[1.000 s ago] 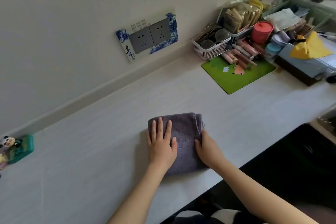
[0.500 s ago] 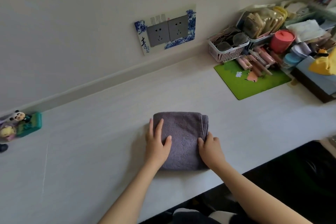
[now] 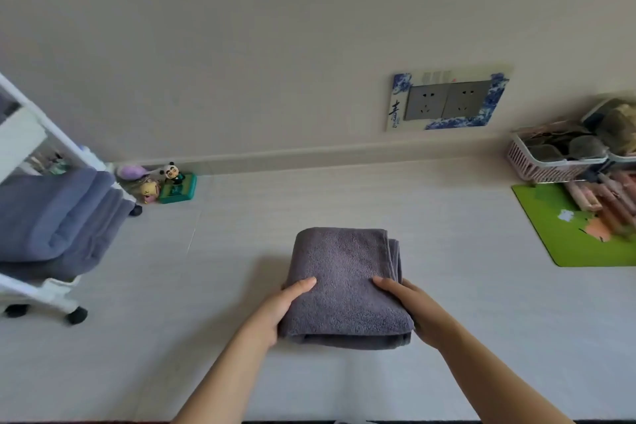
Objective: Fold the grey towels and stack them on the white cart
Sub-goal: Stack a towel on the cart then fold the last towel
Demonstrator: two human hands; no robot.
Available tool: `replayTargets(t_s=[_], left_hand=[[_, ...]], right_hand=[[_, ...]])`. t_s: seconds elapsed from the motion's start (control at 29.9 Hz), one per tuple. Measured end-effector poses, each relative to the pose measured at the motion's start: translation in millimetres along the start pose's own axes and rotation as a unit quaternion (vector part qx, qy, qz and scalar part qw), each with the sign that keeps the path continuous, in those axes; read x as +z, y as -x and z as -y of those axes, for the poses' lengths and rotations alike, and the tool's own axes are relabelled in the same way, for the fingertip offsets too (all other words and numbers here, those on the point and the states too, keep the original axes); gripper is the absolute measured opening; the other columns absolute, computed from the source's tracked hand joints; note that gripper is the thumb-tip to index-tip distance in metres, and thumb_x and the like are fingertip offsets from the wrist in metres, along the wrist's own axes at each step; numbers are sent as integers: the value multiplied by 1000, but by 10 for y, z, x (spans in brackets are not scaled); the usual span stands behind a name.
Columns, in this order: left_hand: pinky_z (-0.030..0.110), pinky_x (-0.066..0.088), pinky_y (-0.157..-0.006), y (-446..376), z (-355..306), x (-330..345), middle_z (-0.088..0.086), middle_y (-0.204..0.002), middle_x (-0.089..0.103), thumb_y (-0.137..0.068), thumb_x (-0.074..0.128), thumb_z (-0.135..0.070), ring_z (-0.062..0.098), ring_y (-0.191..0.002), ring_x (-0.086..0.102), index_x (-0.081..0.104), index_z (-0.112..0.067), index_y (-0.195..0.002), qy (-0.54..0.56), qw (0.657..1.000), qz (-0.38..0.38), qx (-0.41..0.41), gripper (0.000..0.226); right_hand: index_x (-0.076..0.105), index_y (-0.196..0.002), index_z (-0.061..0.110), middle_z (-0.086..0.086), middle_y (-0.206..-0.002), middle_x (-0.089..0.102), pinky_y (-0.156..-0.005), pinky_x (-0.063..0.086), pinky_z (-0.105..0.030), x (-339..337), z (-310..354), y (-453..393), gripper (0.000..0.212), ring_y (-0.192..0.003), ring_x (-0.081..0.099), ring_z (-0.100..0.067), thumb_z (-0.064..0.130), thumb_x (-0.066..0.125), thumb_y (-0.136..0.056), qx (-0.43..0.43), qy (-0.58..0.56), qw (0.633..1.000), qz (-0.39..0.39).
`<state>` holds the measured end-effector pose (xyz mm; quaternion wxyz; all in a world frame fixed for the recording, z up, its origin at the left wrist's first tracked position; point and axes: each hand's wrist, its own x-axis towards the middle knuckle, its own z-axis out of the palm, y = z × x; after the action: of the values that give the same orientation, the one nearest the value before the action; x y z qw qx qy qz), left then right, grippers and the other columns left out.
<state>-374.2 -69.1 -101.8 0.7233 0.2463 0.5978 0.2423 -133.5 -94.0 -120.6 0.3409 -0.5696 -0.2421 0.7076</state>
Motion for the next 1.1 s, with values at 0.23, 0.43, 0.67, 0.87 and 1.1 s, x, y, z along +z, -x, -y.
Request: replayTargets(t_s=[0.23,0.43,0.67,0.87,1.1], left_hand=[[47,56,-70,460,-584,-799,18,-104,70,-68,75,-30,33,-92,68,60,-7,-115,72,992,-45,91,55],[47,53,-89,1031,-1194,-1569,16,-104,71,-61,84,-30,32,-97,67,60,-4,-116,119,963,-106,220,66],[50,51,-92,1637,-1809,-1956,12,-101,72,-68,79,-27,29,-97,68,63,-8,-111,142,917,-151,340,50],[51,51,-92,2217,-2488,-2204,13,-101,72,-62,82,-30,31,-95,68,64,-8,-113,147,873,-186,426,59],[42,57,-76,2867,-3271,-2495,13,-95,72,-73,79,-23,29,-85,70,65,-8,-102,185,802,-250,509,37]], right_hand=[[51,-126,13,-5,-115,68,-83,50,-29,991,642,-45,62,-106,64,-20,31,74,-71,-69,22,987,144],[52,-127,20,-2,-117,67,-77,53,-26,2081,1311,-101,66,-108,64,-19,35,73,-67,-166,76,958,220],[58,-120,6,-13,-114,67,-79,54,-31,2910,1982,-38,72,-105,64,-26,36,78,-57,-253,96,925,266],[61,-113,3,-13,-104,70,-68,55,-25,3587,2722,137,83,-90,68,-22,40,87,-43,-335,117,883,309],[67,-101,13,-3,-100,70,-78,49,-29,4477,3609,339,45,-88,66,-13,41,68,-67,-366,140,853,345]])
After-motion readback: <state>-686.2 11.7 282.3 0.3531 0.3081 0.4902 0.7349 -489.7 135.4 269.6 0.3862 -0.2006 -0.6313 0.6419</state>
